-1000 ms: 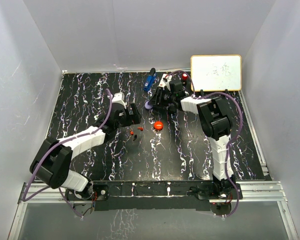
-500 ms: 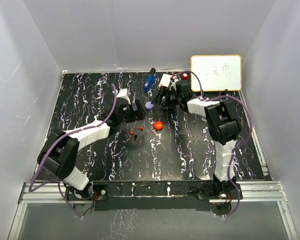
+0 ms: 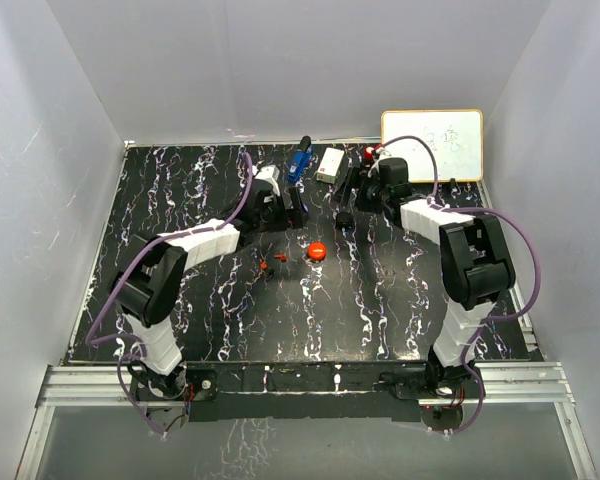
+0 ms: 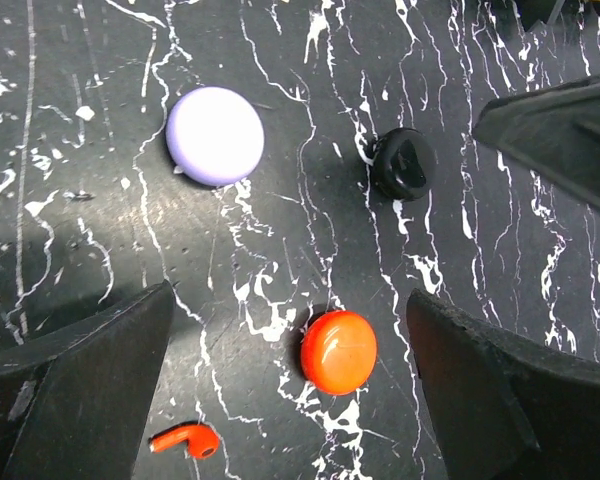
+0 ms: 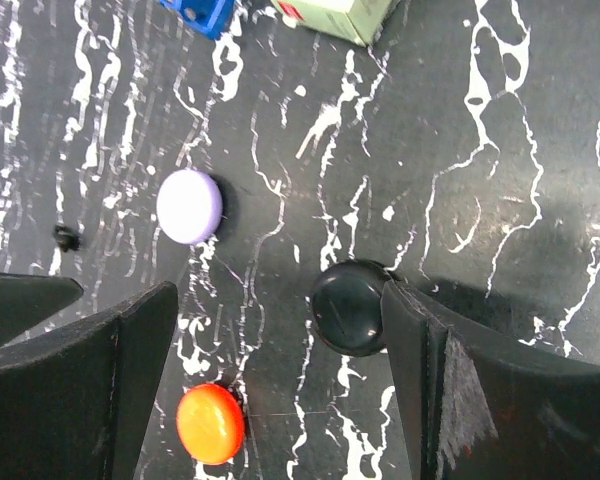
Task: Insert the wireless bluetooth earbuds into the charging case
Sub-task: Pick up the charging case at the center of the board.
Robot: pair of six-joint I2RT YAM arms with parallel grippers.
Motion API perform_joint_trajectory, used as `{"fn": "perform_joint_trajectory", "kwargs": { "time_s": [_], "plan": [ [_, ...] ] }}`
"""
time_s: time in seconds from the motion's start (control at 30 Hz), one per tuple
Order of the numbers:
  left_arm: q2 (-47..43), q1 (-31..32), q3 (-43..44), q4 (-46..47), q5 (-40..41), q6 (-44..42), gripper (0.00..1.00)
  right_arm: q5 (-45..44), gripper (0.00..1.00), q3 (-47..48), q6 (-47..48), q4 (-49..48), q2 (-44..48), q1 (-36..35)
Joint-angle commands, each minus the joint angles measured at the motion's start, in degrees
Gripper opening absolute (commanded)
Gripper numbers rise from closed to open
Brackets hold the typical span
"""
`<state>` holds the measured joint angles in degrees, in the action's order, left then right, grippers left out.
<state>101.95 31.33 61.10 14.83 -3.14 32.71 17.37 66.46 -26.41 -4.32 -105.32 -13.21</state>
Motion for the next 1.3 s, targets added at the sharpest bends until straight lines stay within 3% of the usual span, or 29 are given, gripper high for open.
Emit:
{"fn": "perform_joint_trajectory", "kwargs": {
  "time_s": [0.0, 0.63, 1.13, 1.27],
  "plan": [
    [1.9, -0.1, 4.6, -2.6, -4.0, 1.2, 0.99, -0.4, 0.81, -0.1, 2.2, -0.1, -1.9, 0.8],
    [5.0, 0.0, 7.9, -3.2, -6.3, 2.5, 0.98, 5.8, 0.8, -2.4, 0.1, -3.2, -4.7, 0.2],
    [2.7, 0.0, 5.5, -3.8, -4.4, 2.4, 0.98, 5.6, 0.8, -5.9, -1.4, -3.4, -0.1, -4.7],
    [1.6, -0.1, 4.7, -4.3, -2.9, 2.4, 0.99, 0.6, 0.8, -6.3, -0.3, -1.7, 1.9, -4.7]
  ]
}}
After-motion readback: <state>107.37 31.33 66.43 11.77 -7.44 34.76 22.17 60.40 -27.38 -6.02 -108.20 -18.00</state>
